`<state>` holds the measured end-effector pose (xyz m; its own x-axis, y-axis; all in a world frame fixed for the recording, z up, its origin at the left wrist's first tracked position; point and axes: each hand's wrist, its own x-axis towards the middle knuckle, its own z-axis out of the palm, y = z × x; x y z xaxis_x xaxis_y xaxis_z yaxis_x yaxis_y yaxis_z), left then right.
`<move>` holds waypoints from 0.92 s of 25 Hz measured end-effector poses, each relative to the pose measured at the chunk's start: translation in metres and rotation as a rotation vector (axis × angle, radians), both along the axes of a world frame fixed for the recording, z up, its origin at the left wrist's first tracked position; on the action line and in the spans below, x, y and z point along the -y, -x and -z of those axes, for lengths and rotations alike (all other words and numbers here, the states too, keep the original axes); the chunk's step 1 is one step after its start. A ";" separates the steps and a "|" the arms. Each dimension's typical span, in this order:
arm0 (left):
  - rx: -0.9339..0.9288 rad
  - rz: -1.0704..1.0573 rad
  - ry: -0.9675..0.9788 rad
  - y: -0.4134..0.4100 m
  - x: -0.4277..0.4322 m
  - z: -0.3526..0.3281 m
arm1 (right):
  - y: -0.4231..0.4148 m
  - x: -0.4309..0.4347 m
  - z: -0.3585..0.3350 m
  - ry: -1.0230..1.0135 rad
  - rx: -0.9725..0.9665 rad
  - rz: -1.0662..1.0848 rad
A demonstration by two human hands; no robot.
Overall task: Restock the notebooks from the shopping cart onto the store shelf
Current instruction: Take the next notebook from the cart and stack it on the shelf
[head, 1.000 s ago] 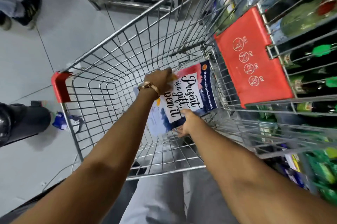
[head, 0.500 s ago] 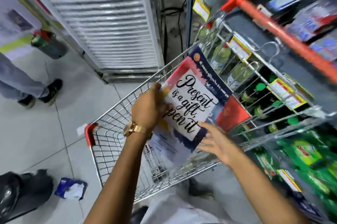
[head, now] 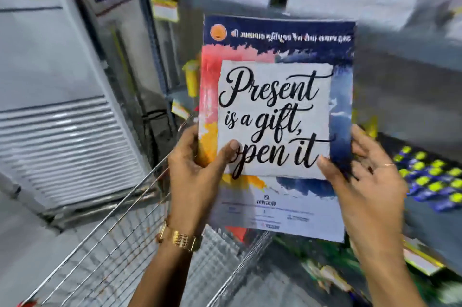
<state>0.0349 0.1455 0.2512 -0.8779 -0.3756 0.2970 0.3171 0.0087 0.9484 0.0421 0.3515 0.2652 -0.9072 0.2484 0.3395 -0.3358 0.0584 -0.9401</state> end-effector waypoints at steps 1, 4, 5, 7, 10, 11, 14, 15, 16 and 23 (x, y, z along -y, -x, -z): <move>-0.055 0.068 -0.032 0.007 -0.015 -0.018 | -0.002 -0.016 -0.015 0.024 -0.054 0.068; -0.195 0.301 -0.026 0.031 -0.063 -0.078 | -0.005 -0.068 -0.068 0.004 -0.202 0.282; -0.234 0.388 0.003 0.041 -0.079 -0.099 | -0.006 -0.086 -0.086 -0.048 -0.253 0.328; -0.305 0.540 0.081 0.058 -0.108 -0.139 | -0.005 -0.116 -0.121 -0.169 -0.302 0.383; -0.387 0.664 0.186 0.086 -0.162 -0.191 | -0.003 -0.169 -0.168 -0.370 -0.295 0.478; -0.384 0.676 0.210 0.095 -0.180 -0.206 | 0.002 -0.186 -0.181 -0.446 -0.281 0.516; -0.319 0.734 0.246 0.130 -0.226 -0.239 | 0.032 -0.231 -0.217 -0.664 -0.175 0.691; -0.287 0.739 0.261 0.146 -0.238 -0.245 | 0.046 -0.243 -0.226 -0.687 -0.135 0.719; -0.264 0.724 0.306 0.162 -0.250 -0.250 | 0.060 -0.251 -0.234 -0.659 -0.110 0.719; 0.001 0.508 0.888 0.215 -0.298 -0.244 | 0.125 -0.287 -0.210 -0.919 0.327 0.806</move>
<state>-0.1798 0.4433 0.4951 -0.8725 0.3963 0.2858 0.4783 0.5733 0.6653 -0.0833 0.6390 0.4747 -0.6826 0.5604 0.4690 0.3391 0.8114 -0.4760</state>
